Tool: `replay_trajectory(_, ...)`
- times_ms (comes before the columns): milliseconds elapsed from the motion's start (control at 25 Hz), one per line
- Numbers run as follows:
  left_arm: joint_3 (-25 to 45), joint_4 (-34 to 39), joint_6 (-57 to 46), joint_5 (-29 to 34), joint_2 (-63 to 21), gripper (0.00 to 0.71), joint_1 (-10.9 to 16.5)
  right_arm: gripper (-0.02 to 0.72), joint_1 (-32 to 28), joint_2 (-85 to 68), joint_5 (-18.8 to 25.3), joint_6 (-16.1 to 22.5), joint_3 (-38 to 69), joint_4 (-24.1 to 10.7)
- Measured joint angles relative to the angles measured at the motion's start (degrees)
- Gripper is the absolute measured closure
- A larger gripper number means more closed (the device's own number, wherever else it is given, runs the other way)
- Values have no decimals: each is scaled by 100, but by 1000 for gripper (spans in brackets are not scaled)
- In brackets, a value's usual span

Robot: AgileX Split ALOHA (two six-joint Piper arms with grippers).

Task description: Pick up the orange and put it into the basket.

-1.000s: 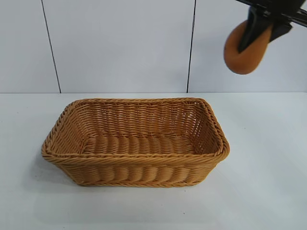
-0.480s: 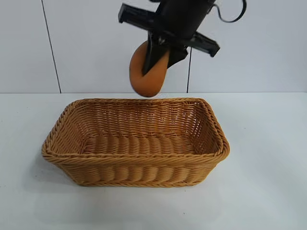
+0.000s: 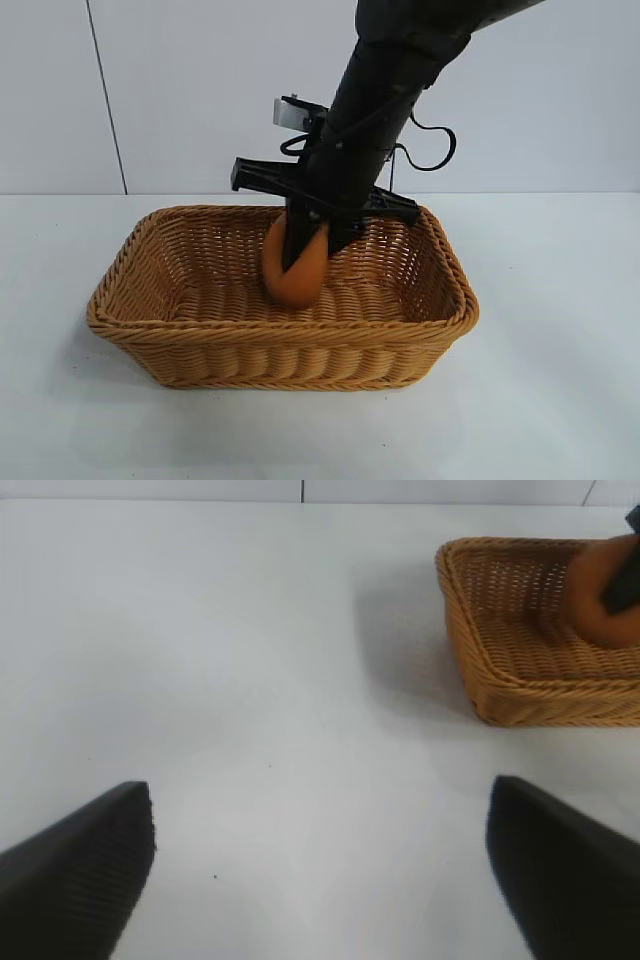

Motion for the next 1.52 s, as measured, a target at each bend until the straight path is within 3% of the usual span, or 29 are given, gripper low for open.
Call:
replay_trajectory(80, 0, 0, 0, 0, 0, 67, 0, 167, 0, -26, 36, -67, -21, 21)
replay_trajectory(120, 0, 0, 0, 0, 0, 67, 0, 103, 0, -27, 94, -70, -30, 26)
replay_trajectory(240, 0, 0, 0, 0, 0, 67, 0, 31, 0, -27, 392, -81, -229, -10)
replay_trajectory(400, 0, 0, 0, 0, 0, 67, 0, 16, 0, -27, 1123, -82, -986, -276)
replay_trajectory(520, 0, 0, 0, 0, 0, 67, 0, 10, 0, -27, 1775, 54, -1736, -768)
replay_trajectory(640, 0, 0, 0, 0, 0, 67, 0, 10, -25, -34, 1944, 376, -2337, -1508)
replay_trajectory(720, 0, 0, 0, 0, 0, 67, 0, 10, -165, -45, 1950, 504, -2541, -1757)
replay_trajectory(880, 0, 0, 0, 0, 0, 67, 0, 10, -783, -49, 1984, 511, -2587, -1862)
replay_trajectory(1280, 0, 0, 0, 0, 0, 67, 0, 10, -3135, -49, 1986, 326, -1959, -1966)
replay_trajectory(1520, 0, 0, 0, 0, 0, 67, 0, 10, -3541, -296, 2037, 5, -1044, -1757)
